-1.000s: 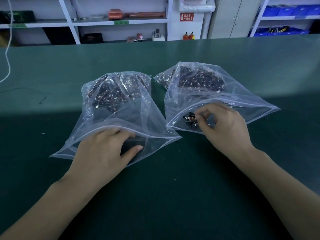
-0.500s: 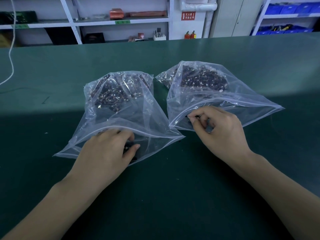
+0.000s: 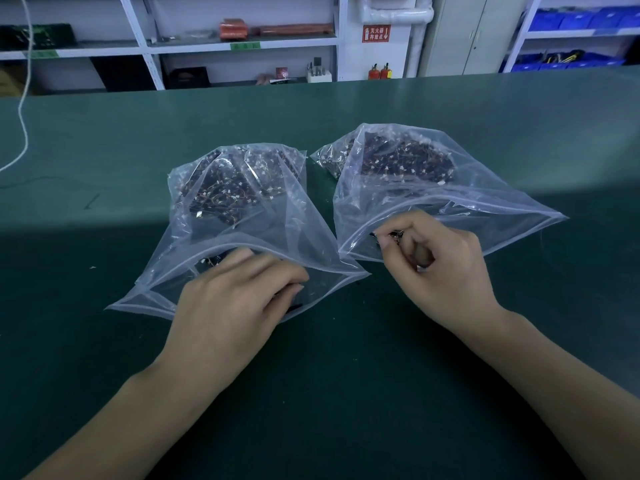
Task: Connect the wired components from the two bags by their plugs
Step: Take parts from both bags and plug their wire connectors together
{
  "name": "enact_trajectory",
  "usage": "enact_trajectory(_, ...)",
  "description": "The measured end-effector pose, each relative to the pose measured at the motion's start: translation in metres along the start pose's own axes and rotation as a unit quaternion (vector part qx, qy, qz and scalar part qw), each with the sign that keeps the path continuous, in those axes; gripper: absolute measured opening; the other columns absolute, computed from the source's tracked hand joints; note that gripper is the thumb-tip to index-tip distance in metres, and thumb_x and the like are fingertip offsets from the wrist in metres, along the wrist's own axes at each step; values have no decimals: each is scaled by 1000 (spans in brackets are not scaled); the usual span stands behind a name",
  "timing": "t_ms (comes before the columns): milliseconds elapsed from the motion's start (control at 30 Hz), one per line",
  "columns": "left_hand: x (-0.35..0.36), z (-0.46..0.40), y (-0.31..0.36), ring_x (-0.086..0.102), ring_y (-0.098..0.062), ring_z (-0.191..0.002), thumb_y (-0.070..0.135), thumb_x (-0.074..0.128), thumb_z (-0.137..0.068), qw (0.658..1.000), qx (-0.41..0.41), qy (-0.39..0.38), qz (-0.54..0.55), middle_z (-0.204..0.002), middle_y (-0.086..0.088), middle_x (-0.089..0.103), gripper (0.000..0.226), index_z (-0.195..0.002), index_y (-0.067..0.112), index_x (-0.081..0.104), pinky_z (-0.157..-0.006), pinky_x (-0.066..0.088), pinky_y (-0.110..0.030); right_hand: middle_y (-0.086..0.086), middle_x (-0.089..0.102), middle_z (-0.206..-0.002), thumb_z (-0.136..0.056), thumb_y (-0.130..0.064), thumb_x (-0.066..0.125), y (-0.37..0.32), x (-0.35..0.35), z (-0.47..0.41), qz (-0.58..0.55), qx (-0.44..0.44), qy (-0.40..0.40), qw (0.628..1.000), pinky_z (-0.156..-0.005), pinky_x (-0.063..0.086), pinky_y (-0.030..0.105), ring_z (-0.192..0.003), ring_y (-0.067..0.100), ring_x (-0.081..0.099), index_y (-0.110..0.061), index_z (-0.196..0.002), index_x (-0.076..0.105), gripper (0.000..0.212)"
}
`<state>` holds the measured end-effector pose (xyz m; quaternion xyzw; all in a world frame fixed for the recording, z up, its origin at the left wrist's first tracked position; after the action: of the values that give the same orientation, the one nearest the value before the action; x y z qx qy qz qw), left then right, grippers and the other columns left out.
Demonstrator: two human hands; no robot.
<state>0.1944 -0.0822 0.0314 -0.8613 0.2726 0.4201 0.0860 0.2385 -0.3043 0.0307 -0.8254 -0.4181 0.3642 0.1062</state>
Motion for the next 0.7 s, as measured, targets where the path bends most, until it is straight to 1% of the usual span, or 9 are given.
enact_trajectory(100,-9,1,6,70,-16,-88,17,69,-103,998,33,44,41,-98,9,74,12,-105,19,80,-72,59,-37,-10,41,-59,-99,-12,70,-16,1,3,-40,-35,1,999,-55,34,18,-49,10,39,-15,-103,73,7)
enact_trajectory(167,-18,2,11,72,-16,-87,14,72,-103,993,51,82,70,-101,5,75,11,-109,15,81,-76,59,-35,-11,42,-62,-100,-11,69,-27,6,6,-58,-58,-13,997,-57,32,14,-51,6,39,-13,-106,74,8)
enact_trajectory(233,-25,4,16,73,-17,-83,11,74,-101,986,59,117,104,-102,3,75,13,-112,16,78,-74,58,-33,-16,43,-68,-100,-13,69,-35,12,9,-68,-79,-35,994,-62,32,10,-55,0,40,-12,-111,74,12)
enact_trajectory(300,-29,5,19,72,-16,-81,9,75,-100,977,58,138,151,-102,3,74,19,-115,19,72,-72,59,-32,-20,44,-74,-101,-19,70,-41,18,12,-73,-93,-60,991,-61,35,13,-57,0,40,-14,-116,74,16)
enact_trajectory(400,-27,7,19,72,-10,-89,7,74,-97,964,45,140,221,-107,8,69,24,-116,19,68,-72,61,-29,-23,43,-75,-100,-26,74,-43,23,12,-80,-98,-74,989,-62,37,15,-58,0,41,-15,-119,75,22)
enact_trajectory(467,-24,8,18,72,-9,-94,8,74,-97,955,34,134,263,-110,13,67,23,-116,19,68,-75,61,-26,-28,42,-78,-98,-23,78,-44,22,11,-87,-107,-72,988,-66,36,11,-61,-4,43,-12,-116,78,20)
enact_trajectory(533,-23,7,18,73,-10,-94,9,73,-98,946,27,132,293,-112,15,65,21,-116,19,69,-76,61,-25,-28,44,-80,-97,-16,80,-44,23,11,-95,-115,-74,986,-68,35,9,-64,-7,44,-9,-109,80,14)
enact_trajectory(600,-22,7,18,73,-12,-94,9,72,-99,943,25,132,304,-115,15,65,21,-118,19,69,-75,61,-26,-25,47,-82,-96,-13,81,-44,25,12,-104,-114,-76,985,-67,34,10,-64,-6,43,-10,-105,81,10)
enact_trajectory(700,-20,7,19,73,-13,-94,7,73,-99,945,24,127,301,-115,13,65,23,-119,19,69,-74,60,-28,-29,48,-85,-96,-10,80,-45,23,13,-114,-116,-62,985,-66,33,9,-64,-6,44,-10,-101,81,5)
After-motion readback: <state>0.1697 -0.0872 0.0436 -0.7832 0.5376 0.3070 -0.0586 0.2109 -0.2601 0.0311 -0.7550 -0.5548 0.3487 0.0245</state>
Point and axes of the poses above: each hand's wrist, its own z-axis away from the middle knuckle, its own x-axis out of the palm, y = z × x, the point moved 10 cm from there along -z, towards the middle knuckle
